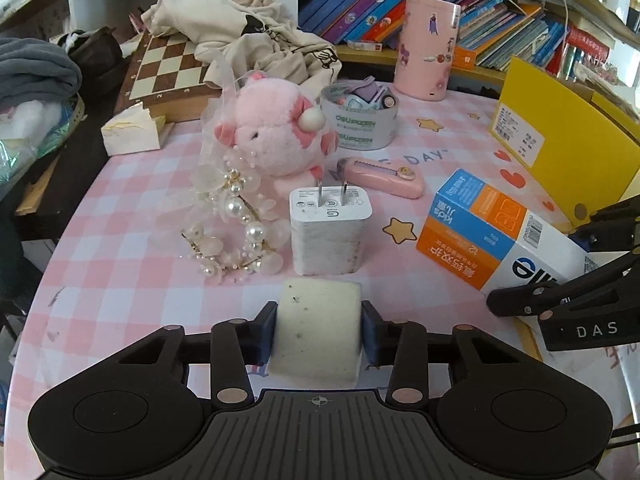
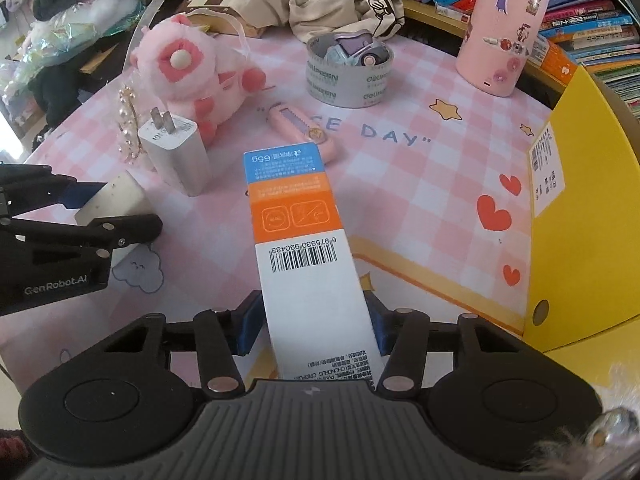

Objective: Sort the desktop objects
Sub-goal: 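Grasp the white soap bar with the left tool while the right tool holds the toothpaste box, then carry the soap bar with the left tool while the right tool carries the toothpaste box to the yellow box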

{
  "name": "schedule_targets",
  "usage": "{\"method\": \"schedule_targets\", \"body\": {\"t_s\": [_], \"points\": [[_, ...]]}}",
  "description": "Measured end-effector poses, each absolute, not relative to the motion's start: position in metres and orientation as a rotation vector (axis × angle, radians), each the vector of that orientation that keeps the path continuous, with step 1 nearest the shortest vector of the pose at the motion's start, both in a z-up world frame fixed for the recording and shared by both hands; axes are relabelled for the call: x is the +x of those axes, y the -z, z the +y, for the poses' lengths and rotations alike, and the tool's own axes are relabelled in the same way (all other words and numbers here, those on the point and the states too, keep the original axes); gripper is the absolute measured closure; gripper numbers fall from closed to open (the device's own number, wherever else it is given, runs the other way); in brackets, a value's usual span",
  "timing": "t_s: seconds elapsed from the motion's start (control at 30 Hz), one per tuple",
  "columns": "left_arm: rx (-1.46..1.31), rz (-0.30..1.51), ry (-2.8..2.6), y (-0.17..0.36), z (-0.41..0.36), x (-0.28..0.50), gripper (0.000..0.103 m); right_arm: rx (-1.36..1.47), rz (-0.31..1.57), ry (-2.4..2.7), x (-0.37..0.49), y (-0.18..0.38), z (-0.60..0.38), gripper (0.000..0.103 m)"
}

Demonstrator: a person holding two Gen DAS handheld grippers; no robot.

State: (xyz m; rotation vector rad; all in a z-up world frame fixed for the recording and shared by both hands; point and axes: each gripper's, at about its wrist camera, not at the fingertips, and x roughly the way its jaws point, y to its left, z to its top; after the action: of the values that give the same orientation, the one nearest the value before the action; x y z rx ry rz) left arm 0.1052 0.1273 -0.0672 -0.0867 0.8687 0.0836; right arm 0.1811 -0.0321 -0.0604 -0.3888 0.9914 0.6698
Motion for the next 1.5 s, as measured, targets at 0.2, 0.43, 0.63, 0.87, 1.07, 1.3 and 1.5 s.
{"method": "schedule_targets", "body": {"t_s": [0.2, 0.43, 0.63, 0.87, 1.07, 1.3, 1.5], "points": [[-0.144, 0.887, -0.05, 0.064, 0.133, 0.102, 0.066, -0.391, 0.991, -0.679, 0.176, 0.056, -0.031, 0.065], [-0.164, 0.858, -0.046, 0.052, 0.135, 0.093, 0.068, -0.354, 0.98, -0.683, 0.169, 0.044, -0.038, 0.065], [-0.151, 0.826, -0.022, 0.037, 0.129, 0.088, 0.068, -0.331, 0.964, -0.698, 0.16, 0.032, -0.04, 0.065], [-0.133, 0.792, -0.001, 0.023, 0.12, 0.081, 0.068, -0.309, 0.943, -0.683, 0.152, 0.02, -0.049, 0.065], [-0.118, 0.772, 0.031, 0.016, 0.111, 0.077, 0.068, -0.275, 0.934, -0.658, 0.145, 0.012, -0.062, 0.065], [-0.106, 0.769, 0.069, 0.011, 0.101, 0.074, 0.068, -0.248, 0.929, -0.632, 0.134, 0.007, -0.076, 0.065], [-0.086, 0.75, 0.114, 0.006, 0.086, 0.072, 0.068, -0.229, 0.924, -0.597, 0.125, 0.003, -0.091, 0.065]]}}
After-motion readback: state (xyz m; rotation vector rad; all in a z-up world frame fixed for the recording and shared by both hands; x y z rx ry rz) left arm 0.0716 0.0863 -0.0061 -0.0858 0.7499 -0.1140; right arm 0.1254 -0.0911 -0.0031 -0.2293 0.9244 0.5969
